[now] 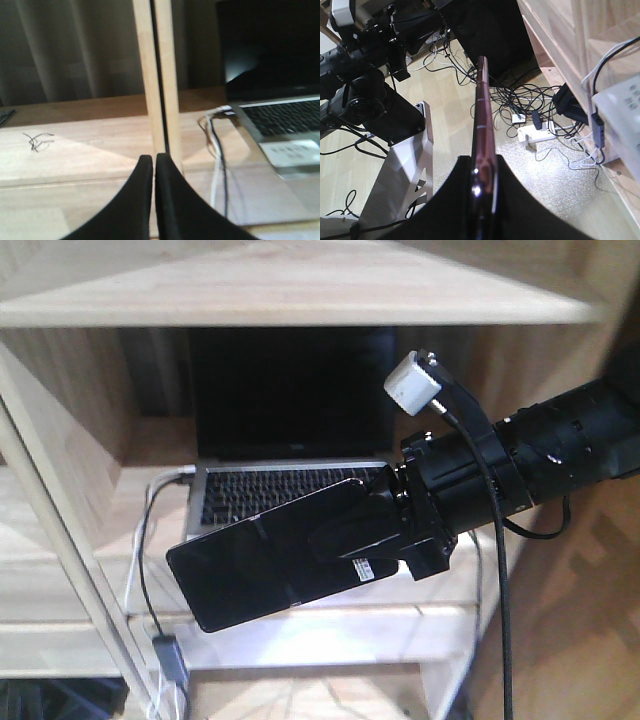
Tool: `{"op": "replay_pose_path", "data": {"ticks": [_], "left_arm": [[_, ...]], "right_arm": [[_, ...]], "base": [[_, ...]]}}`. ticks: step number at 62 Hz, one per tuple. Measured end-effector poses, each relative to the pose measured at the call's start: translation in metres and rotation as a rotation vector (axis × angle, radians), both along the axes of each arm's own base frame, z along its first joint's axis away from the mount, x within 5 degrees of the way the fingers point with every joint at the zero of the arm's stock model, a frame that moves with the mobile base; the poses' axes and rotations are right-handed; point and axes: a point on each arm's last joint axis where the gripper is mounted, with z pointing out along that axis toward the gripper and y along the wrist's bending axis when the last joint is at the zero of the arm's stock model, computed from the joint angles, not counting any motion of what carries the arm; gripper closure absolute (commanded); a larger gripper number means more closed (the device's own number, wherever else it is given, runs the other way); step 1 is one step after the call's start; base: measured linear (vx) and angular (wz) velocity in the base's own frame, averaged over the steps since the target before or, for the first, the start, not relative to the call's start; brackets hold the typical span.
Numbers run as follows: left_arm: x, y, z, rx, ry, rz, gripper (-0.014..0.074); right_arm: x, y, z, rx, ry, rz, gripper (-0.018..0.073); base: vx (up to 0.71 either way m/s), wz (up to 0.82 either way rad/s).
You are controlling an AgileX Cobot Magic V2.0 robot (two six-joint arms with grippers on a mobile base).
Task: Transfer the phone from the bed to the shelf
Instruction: 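Hold the phone while the base drives to the wooden shelf, then raise the phone with the right gripper above the upper shelf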
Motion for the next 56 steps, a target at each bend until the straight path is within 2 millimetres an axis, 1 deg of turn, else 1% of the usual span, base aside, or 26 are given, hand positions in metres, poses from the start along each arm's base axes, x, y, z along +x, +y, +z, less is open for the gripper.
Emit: {"op": "replay_pose_path", "data": {"ticks": [27,56], "left_arm": [[0.0000,0.0000,0.0000,0.000,0.000,0.000,0.0596],[0.0000,0.0000,0.0000,0.000,0.000,0.000,0.0596]], "right_arm": [[0.0000,0.0000,0.0000,0.000,0.000,0.000,0.0561],[0.0000,0.0000,0.0000,0.000,0.000,0.000,0.0561]], "base": [[0.13,0.04],[0.03,0.00]]}}
